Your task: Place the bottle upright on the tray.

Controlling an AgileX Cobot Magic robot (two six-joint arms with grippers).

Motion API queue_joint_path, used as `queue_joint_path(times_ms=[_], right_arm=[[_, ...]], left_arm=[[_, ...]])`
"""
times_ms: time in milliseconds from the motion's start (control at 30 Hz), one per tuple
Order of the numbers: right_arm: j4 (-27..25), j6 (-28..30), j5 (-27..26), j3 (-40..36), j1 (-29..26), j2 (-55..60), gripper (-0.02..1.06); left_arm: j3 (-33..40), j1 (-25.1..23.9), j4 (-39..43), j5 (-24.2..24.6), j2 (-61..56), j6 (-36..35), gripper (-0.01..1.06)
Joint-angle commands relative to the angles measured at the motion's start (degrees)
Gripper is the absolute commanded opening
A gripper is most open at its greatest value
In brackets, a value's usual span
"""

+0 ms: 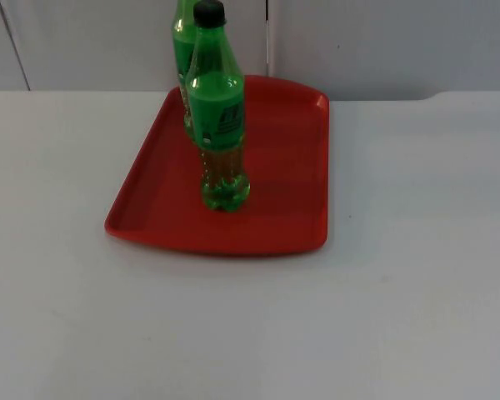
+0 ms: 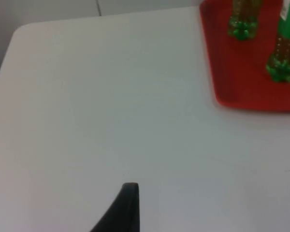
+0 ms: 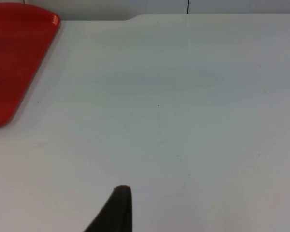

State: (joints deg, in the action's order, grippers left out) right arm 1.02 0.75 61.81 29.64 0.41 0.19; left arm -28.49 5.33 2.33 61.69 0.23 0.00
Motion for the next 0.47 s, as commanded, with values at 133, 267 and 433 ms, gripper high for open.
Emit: queue_joint_path(times_ms=[133, 267, 433], right_arm=[[0.15, 0.11, -0.06, -0.18, -0.34, -0.19, 1.05], [0.15, 0.11, -0.06, -0.18, -0.34, -0.19, 1.05], [0.15, 0.11, -0.06, -0.18, -0.34, -0.19, 1.05]], left_arm=[[0.22, -3.51, -0.21, -0.11, -0.23, 0.0, 1.05], [0.22, -5.23, -0.21, -0.11, -0.23, 0.0, 1.05], [0.22, -7.69, -0.21, -0.11, -0.23, 0.0, 1.05]])
